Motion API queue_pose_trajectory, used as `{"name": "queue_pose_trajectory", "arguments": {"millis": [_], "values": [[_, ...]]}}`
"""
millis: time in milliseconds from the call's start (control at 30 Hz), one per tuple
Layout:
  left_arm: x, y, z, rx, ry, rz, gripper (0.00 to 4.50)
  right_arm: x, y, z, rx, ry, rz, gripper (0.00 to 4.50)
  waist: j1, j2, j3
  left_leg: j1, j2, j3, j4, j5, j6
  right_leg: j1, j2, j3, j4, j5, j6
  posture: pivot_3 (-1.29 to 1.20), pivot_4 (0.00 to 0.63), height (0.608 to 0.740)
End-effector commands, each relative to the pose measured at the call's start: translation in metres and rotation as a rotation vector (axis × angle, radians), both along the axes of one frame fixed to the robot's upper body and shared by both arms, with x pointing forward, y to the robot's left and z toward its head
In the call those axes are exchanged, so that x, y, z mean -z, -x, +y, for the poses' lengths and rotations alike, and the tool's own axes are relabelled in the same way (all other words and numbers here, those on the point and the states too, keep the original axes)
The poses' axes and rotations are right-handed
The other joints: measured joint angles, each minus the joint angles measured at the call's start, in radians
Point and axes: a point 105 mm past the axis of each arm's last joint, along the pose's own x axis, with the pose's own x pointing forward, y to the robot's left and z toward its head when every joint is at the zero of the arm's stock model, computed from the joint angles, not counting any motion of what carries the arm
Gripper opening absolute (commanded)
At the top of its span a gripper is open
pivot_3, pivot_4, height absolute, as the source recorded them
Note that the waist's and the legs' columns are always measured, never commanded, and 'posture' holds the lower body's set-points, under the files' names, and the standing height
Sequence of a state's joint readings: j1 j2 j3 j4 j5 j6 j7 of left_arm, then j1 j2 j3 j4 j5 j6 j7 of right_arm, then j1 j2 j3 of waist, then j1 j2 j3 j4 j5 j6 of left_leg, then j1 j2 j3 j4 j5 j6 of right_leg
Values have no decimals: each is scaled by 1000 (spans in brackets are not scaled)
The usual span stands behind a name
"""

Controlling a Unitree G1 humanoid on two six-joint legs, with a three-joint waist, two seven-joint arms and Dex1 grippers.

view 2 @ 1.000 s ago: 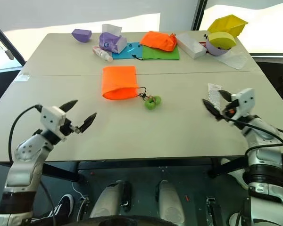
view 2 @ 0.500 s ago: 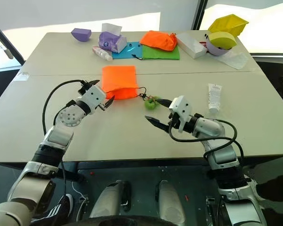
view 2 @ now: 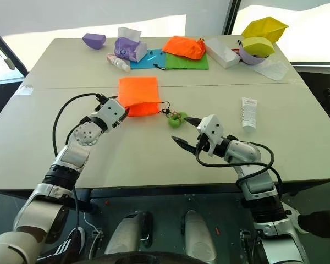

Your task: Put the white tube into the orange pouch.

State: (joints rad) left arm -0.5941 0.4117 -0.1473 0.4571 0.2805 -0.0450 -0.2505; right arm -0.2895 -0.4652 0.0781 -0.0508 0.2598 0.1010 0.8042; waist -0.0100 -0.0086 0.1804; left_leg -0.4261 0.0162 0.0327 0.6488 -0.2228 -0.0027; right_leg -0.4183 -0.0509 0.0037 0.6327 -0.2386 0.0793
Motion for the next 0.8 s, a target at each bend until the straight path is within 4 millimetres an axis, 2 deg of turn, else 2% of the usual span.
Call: {"name": "queue_pose_trajectory", "arguments": {"millis": [33, 100, 133, 267, 433, 600, 733, 800], "values": [[-9, -3, 0, -17, 23, -26, 1154, -10, -1, 1, 0, -18, -44, 3935, 0, 0, 0, 0, 0, 0, 0, 0, 0, 0, 0, 0, 0, 0, 0, 0, 150, 740], [-5, -3, -3, -8, 46, -8, 176, -10, -1, 1, -1, -16, -46, 3935, 0, 0, 0, 0, 0, 0, 0, 0, 0, 0, 0, 0, 0, 0, 0, 0, 150, 740], [-4, -3, -4, -7, 52, -4, 78, -10, 0, 2, -1, -15, -47, 3935, 0, 0, 0, 0, 0, 0, 0, 0, 0, 0, 0, 0, 0, 0, 0, 0, 150, 740], [-1, -2, -4, -6, 78, 9, 78, -10, -1, 2, 1, -18, -50, 3935, 0, 0, 0, 0, 0, 0, 1, 0, 0, 0, 0, 0, 0, 0, 0, 0, 150, 740], [-4, 13, -10, 75, 90, 15, 78, -8, -6, -6, 34, 8, -58, 3935, -2, 0, 0, 0, 0, 0, 0, 0, 0, 0, 0, 0, 0, 0, 0, 0, 150, 740], [-7, 32, -10, 93, 65, 14, 78, -8, -22, -31, 132, 71, -83, 3935, -1, 0, 0, 0, 0, 1, 0, 0, 0, 0, -1, 1, 0, 0, 0, 0, 150, 740], [-9, 43, -8, 78, 57, 17, 78, -26, -45, -66, 322, 48, -89, 3935, 0, 0, 0, 0, 0, 1, 1, 0, 0, 0, -1, 1, 0, 0, -3, 0, 150, 740], [-9, 47, -7, 75, 53, 20, 78, -34, -47, -73, 350, 27, -81, 3935, 0, 0, 0, 0, 0, 1, 1, 0, 0, 0, -1, 2, 0, -1, -4, 0, 150, 740]]}}
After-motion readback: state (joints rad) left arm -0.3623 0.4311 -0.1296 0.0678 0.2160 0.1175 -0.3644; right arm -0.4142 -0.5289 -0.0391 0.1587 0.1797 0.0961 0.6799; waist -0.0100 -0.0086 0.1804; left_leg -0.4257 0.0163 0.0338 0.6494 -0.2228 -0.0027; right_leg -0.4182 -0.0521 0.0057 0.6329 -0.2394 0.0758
